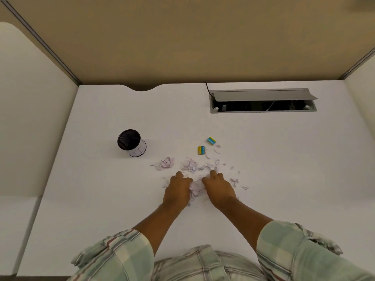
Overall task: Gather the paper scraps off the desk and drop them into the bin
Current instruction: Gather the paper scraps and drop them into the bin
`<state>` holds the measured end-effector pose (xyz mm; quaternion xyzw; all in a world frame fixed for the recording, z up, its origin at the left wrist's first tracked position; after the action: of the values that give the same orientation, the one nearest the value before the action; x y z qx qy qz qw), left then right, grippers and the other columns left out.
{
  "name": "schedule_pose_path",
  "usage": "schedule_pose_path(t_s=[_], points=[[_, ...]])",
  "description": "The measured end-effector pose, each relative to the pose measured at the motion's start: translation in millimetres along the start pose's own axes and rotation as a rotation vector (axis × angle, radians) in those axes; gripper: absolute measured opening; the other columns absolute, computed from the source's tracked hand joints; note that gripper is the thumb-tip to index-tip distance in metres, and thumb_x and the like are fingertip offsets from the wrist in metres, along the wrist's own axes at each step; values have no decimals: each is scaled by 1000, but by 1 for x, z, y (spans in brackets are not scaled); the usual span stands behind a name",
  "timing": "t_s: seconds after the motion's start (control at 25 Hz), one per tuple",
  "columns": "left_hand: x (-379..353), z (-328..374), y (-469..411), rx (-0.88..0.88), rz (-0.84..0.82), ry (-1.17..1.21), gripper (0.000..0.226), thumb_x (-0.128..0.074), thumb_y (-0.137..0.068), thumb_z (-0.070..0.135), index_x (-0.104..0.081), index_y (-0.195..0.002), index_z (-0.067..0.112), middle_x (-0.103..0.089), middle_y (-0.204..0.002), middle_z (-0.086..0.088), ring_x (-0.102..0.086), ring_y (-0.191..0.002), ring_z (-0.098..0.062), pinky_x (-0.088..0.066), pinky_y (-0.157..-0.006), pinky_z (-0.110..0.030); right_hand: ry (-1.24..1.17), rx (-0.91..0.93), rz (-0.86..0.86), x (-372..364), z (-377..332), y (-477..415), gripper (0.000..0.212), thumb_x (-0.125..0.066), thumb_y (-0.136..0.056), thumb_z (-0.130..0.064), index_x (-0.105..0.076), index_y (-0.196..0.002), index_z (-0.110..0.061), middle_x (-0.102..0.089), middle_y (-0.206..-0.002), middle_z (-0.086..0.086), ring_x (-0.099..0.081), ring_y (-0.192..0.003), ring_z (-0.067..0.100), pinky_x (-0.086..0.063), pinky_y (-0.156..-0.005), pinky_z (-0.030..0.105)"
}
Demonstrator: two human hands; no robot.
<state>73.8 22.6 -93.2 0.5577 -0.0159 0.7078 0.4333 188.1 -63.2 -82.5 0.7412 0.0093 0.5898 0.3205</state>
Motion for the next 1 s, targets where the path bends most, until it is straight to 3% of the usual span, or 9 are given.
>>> schedule_pose_path(t_s=[0.16,0.4,0.64,0.76,0.8,0.92,1.0], points=[[7,1,-7,14,47,-10,30,-55,-96,6,-76,-115,18,-64,-119,-9,-61,-113,-26,-55,-93,-32,-4,21,-12,1,-2,-12,50,-72,-80,4,-57,-125,-12,-52,-123,15,-54,-112,31,-55,-83,39],[28,-9,-8,66,139,193,27,-59,-92,1,-79,-110,7,-76,-111,-13,-71,-103,-25,-54,-92,-26,-178,-40,49,6,10,-26,20,-54,-93,-6,-66,-106,-14,-60,-106,9,-60,-95,24,-50,-78,29],[78,-32,10,74,331,405,23,-60,-83,-4,-81,-84,4,-79,-83,-13,-72,-77,-24,-43,-63,-9,-411,-84,195,42,-9,-34,16,-62,-93,-16,-75,-101,-14,-71,-97,8,-66,-85,20,-57,-79,30],[112,-54,15,115,420,522,16,-67,-84,1,-82,-86,6,-80,-84,-12,-67,-72,-17,-56,-69,-33,-558,-30,274,73,-42,-43,13,-63,-90,-15,-76,-91,-11,-74,-90,7,-69,-81,20,-58,-78,31],[123,-63,15,144,435,570,15,-68,-86,4,-82,-86,8,-79,-81,-10,-66,-70,-14,-57,-68,-33,-598,-6,296,86,-56,-47,13,-64,-89,-14,-76,-90,-11,-75,-90,6,-70,-82,20,-56,-77,28],[160,-91,10,224,529,696,16,-71,-88,10,-83,-97,16,-80,-86,0,-70,-74,-12,-51,-65,-9,-689,53,339,123,-97,-63,12,-68,-87,-15,-78,-94,-12,-76,-94,5,-70,-84,19,-48,-75,20],[187,-112,6,275,600,819,18,-73,-87,11,-83,-99,21,-80,-88,6,-73,-83,-15,-57,-74,-17,-721,93,367,146,-126,-77,11,-70,-87,-17,-78,-94,-13,-77,-93,5,-68,-80,17,-46,-73,20]])
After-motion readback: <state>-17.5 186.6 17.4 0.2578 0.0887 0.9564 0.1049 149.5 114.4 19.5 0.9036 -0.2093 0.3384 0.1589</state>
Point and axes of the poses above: each hand's wrist, its own y-axis away from the middle knuckle, its own x-axis out of the back of the hand, z = x × y, the point moved 8 cm from there along -y, towards the middle knuckle
